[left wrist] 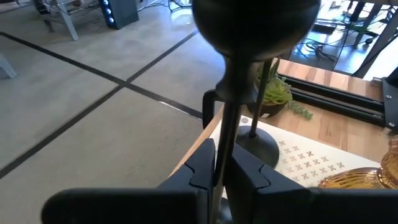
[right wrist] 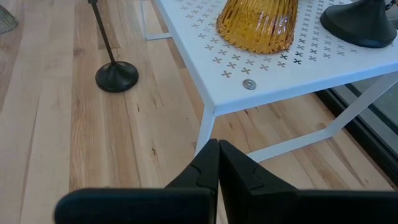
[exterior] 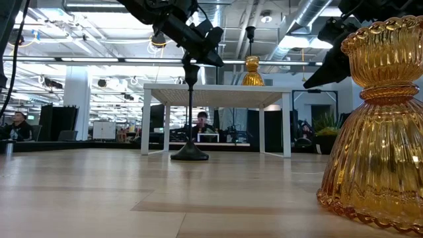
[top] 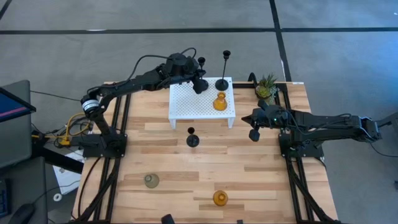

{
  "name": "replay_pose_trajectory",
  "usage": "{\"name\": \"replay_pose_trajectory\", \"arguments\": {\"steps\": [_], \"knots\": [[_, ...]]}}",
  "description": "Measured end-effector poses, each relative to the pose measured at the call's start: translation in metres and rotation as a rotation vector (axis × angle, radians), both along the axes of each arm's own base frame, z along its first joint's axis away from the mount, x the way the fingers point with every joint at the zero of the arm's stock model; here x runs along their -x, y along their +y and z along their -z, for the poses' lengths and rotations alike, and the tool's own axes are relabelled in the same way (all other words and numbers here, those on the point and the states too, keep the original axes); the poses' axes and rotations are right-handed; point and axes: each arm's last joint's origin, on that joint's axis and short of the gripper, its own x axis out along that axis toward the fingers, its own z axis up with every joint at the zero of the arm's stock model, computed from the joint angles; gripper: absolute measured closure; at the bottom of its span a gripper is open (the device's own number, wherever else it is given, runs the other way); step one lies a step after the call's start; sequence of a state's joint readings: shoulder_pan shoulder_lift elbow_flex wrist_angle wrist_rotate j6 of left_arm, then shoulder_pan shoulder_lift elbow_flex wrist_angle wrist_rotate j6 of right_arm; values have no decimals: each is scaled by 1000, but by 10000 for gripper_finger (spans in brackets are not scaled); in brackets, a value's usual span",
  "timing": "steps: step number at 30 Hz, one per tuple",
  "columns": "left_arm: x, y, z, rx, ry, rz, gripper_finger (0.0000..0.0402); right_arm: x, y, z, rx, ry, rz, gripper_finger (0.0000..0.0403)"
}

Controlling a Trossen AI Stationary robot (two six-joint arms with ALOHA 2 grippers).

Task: Pick & Place candle stick holders
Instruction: Put the top black candle holder on the shelf

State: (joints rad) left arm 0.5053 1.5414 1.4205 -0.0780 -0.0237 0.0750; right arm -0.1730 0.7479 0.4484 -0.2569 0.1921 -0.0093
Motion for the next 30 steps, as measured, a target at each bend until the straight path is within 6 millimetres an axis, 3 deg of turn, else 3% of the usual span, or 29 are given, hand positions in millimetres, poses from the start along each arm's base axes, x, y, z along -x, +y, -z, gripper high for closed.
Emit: {"name": "replay_pose_trajectory", "arguments": {"steps": [30], "knots": [[-1,-1,0,6,-10,22,375,0,0,0,0,1,0,403]]}}
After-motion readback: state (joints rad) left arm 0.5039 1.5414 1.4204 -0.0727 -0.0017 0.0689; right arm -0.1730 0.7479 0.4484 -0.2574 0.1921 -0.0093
